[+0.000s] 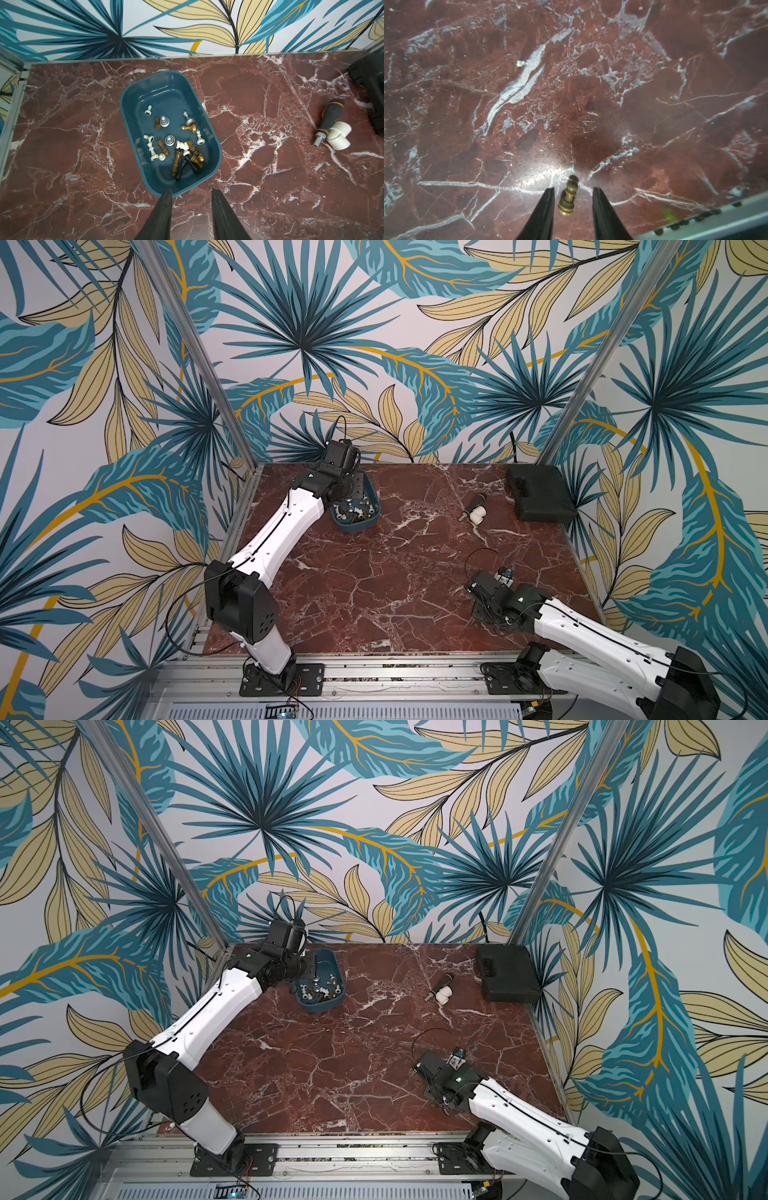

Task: Put the chess pieces into the storage box
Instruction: Pick up the chess piece at the center of the board.

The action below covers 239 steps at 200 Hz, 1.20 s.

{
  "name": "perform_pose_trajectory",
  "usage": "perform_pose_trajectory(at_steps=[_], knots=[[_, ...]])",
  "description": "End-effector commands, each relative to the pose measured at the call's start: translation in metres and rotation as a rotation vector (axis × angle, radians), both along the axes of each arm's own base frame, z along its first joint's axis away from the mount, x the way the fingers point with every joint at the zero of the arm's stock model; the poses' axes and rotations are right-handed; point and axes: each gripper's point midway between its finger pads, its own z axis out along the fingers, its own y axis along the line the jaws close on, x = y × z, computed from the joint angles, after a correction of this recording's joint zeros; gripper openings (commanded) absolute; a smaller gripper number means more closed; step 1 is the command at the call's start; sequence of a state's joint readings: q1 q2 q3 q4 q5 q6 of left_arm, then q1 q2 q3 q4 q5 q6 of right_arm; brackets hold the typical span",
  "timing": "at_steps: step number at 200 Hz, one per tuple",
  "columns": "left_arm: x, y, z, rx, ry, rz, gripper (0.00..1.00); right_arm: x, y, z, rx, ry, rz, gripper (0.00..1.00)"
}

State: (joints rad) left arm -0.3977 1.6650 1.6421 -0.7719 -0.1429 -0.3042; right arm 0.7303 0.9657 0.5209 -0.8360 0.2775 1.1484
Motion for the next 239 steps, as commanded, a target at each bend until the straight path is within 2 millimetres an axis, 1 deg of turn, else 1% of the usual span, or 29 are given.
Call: perform_pose_trajectory(at_steps=[1, 18, 69, 90, 129, 145, 160, 183, 204, 217, 239], knots=[[-0.001, 0.006, 0.012, 0.000, -0.040, 0.020, 0.36, -0.001, 0.010, -0.014, 0.066, 0.009, -0.040, 0.36], [0.000, 0.009, 0.009, 0.014, -0.039, 0.030, 0.36, -0.005, 0.009, -0.022, 0.066, 0.029, -0.043, 0.35], [0.002, 0.010, 0.009, 0.025, -0.046, 0.036, 0.36, -0.010, 0.011, -0.032, 0.084, 0.052, -0.052, 0.34], [0.003, 0.011, 0.010, 0.027, -0.047, 0.038, 0.36, -0.014, 0.012, -0.037, 0.090, 0.073, -0.055, 0.29], [0.002, 0.012, 0.008, 0.033, -0.041, 0.041, 0.36, -0.027, 0.006, -0.044, 0.086, 0.117, -0.060, 0.24], [0.001, 0.014, 0.008, 0.034, -0.044, 0.045, 0.36, -0.028, 0.004, -0.044, 0.082, 0.117, -0.057, 0.18], [0.001, 0.016, 0.009, 0.029, -0.050, 0.047, 0.36, -0.023, 0.007, -0.039, 0.083, 0.101, -0.043, 0.13], [-0.001, 0.020, 0.015, 0.023, -0.061, 0.055, 0.36, -0.013, 0.014, -0.027, 0.071, 0.090, -0.004, 0.08], [-0.005, 0.026, 0.024, 0.012, -0.081, 0.064, 0.36, -0.003, 0.022, -0.015, 0.053, 0.083, 0.035, 0.07], [-0.009, 0.031, 0.032, 0.003, -0.096, 0.071, 0.36, 0.007, 0.027, -0.003, 0.046, 0.058, 0.063, 0.06], [-0.017, 0.038, 0.044, -0.021, -0.120, 0.080, 0.36, 0.035, 0.045, 0.031, 0.037, -0.011, 0.130, 0.05]])
